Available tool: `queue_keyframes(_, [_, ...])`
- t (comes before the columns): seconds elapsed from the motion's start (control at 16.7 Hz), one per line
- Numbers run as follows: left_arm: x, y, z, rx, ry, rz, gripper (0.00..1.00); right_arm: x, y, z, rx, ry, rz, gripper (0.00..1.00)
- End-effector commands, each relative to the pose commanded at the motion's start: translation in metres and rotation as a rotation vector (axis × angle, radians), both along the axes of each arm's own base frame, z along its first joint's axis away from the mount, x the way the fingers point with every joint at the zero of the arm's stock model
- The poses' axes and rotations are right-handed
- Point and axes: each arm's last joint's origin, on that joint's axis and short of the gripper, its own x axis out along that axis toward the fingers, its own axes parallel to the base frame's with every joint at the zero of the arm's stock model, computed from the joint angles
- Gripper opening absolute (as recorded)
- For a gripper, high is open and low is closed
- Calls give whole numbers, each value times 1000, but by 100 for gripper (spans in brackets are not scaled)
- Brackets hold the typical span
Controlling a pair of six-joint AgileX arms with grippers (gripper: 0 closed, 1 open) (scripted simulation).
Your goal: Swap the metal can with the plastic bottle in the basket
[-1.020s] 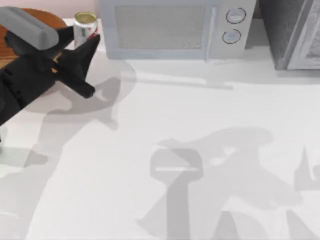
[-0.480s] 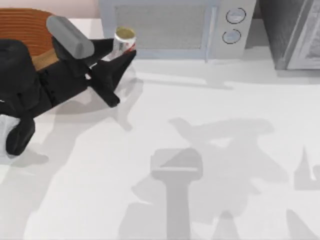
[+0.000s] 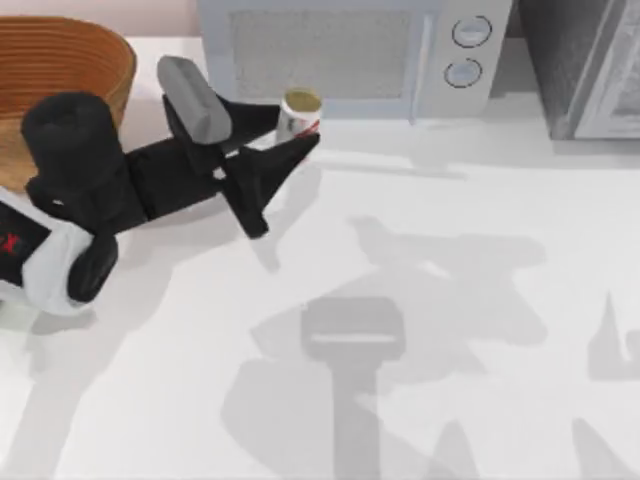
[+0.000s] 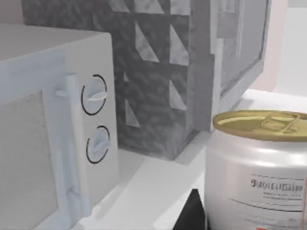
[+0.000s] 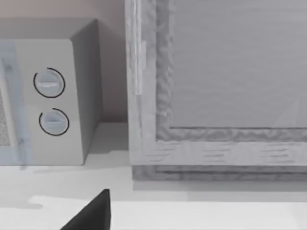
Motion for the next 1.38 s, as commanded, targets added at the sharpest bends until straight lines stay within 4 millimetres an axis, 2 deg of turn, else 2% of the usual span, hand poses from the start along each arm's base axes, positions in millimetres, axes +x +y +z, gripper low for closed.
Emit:
queue_keyframes(0.9, [24,-41,-103,0,25,-387,0,0,0,0,0,0,0,100])
queue_keyframes(1.08, [27,-47,-117,-1,17,-451,0,0,0,0,0,0,0,100])
queue_keyframes(1.38, [29,-50,-121,-2,10,-478,0,0,0,0,0,0,0,100])
